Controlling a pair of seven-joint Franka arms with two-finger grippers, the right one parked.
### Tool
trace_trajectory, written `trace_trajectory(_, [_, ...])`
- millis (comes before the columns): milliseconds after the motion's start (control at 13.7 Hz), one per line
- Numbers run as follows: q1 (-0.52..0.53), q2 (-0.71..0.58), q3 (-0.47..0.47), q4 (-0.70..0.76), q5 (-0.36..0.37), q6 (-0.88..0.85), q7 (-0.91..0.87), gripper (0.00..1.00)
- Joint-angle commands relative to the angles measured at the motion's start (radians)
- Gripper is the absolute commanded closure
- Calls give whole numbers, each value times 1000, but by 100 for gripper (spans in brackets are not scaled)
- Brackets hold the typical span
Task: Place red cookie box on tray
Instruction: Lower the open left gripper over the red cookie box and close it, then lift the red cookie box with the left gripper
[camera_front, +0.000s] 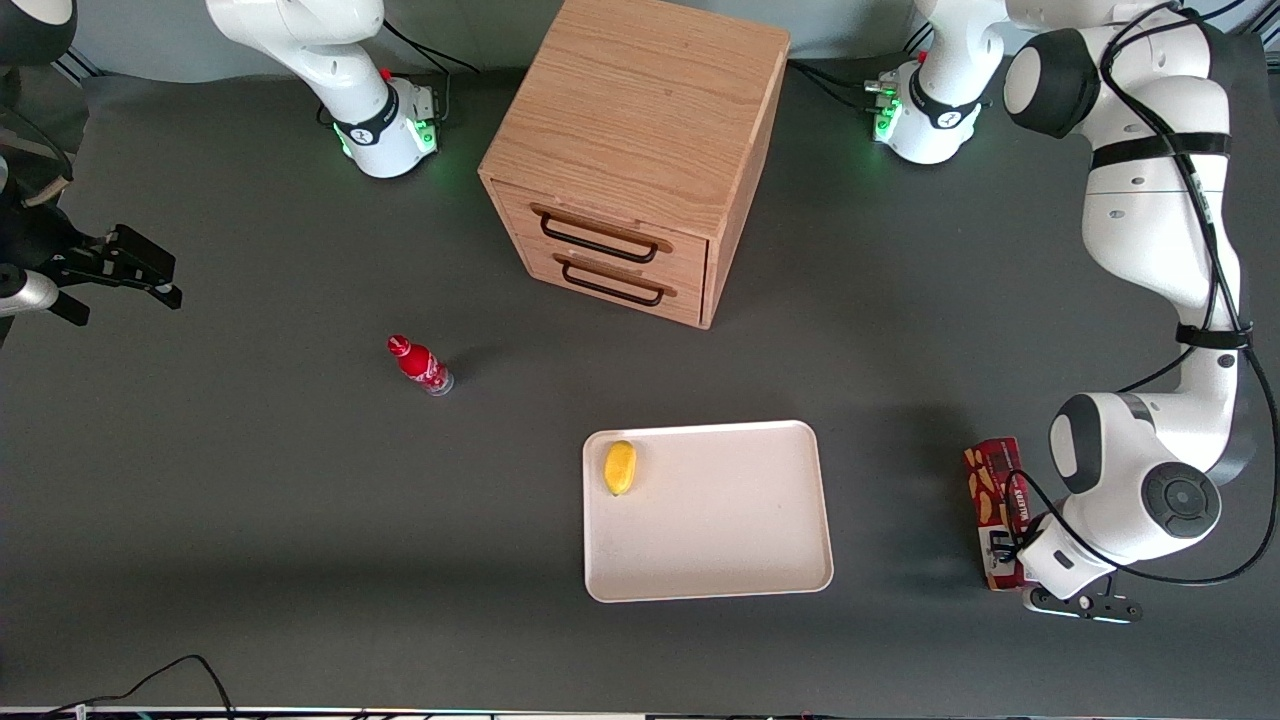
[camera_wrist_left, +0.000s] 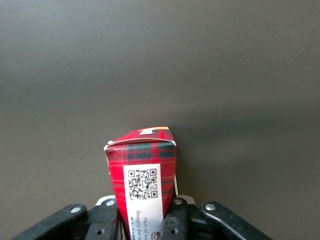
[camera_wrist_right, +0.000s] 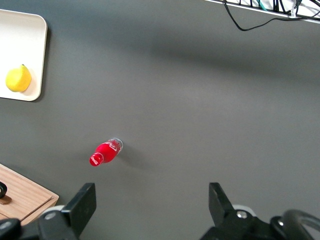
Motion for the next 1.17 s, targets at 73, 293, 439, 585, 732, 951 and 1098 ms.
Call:
trace_trajectory(73, [-3,-139,-1,85,7,-251,-22,100])
trace_trajectory(293, [-37,-271,-5,175,4,-520,-53,100])
trace_trajectory(439, [-92,-355,-8,176,4,-612,-135,100])
trace_trajectory(585, [-176,-392,-10,178,4,-658,-249,100])
trace_trajectory(732, [-273,-394,-8,178,5,-648,-400,100])
trace_trajectory(951, [-373,-316,-4,172,12,-539,-490,100])
trace_trajectory(1098, [-398,-227,-4,170,21,-452,-493,100])
